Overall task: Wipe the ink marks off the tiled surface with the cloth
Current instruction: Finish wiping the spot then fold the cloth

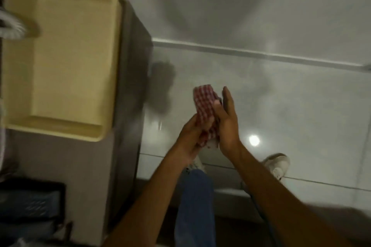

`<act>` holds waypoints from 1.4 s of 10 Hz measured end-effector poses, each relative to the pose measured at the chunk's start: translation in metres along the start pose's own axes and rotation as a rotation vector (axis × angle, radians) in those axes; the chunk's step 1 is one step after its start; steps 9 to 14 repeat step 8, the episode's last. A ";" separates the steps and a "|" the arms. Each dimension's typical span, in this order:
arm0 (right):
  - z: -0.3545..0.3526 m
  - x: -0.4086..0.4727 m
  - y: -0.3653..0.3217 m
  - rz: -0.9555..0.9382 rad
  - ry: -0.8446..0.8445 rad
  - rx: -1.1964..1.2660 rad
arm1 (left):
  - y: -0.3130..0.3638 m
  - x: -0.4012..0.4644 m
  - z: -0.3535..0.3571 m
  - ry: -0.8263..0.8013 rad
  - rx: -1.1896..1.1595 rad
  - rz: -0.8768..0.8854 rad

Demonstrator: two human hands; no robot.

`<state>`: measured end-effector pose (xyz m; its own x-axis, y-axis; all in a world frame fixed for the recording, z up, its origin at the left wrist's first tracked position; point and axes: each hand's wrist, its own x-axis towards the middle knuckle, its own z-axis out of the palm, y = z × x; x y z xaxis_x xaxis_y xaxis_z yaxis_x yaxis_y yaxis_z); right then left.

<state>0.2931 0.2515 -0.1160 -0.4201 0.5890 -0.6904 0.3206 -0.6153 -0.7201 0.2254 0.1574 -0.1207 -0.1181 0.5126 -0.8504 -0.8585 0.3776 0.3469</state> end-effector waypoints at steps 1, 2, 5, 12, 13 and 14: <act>0.039 -0.033 -0.081 0.123 -0.080 0.059 | 0.041 -0.083 -0.018 -0.031 -0.027 0.091; 0.086 -0.034 -0.143 0.270 -0.475 0.002 | 0.093 -0.133 -0.051 -0.033 -0.043 0.183; 0.280 0.050 -0.179 -0.272 -0.458 -0.799 | 0.226 -0.104 -0.191 0.415 0.293 0.397; 0.184 -0.021 -0.259 -0.694 -0.148 -1.161 | 0.240 -0.166 -0.091 0.699 0.916 0.554; 0.184 -0.021 -0.259 -0.694 -0.148 -1.161 | 0.240 -0.166 -0.091 0.699 0.916 0.554; 0.184 -0.021 -0.259 -0.694 -0.148 -1.161 | 0.240 -0.166 -0.091 0.699 0.916 0.554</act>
